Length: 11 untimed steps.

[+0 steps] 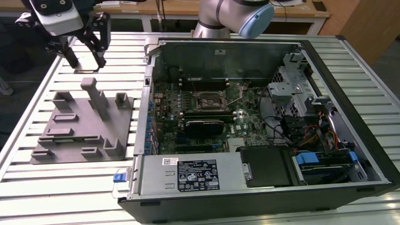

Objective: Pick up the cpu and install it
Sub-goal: 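Pick up the cpu and move it towards the insertion slot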

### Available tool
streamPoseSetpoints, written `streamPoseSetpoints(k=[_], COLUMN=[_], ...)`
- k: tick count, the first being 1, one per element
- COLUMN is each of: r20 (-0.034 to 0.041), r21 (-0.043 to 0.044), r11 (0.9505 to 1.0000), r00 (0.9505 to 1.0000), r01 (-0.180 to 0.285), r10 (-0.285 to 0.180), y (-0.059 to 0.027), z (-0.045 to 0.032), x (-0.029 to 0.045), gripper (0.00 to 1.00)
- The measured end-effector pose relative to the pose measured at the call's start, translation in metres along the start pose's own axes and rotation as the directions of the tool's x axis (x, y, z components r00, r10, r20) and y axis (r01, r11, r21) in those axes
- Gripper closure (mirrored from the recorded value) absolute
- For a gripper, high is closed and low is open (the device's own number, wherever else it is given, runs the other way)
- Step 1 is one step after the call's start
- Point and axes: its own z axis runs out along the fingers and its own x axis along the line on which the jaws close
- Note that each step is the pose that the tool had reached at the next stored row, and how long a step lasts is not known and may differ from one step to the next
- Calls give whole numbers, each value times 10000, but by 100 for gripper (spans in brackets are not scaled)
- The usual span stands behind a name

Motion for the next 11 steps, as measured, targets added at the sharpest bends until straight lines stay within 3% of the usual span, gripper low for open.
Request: streamPoseSetpoints(k=[11], r20=[-1], r21=[0], r11=[10000], r00=[10000], r01=[0], r10=[0], y=[7], z=[13], x=[-320], gripper=[46])
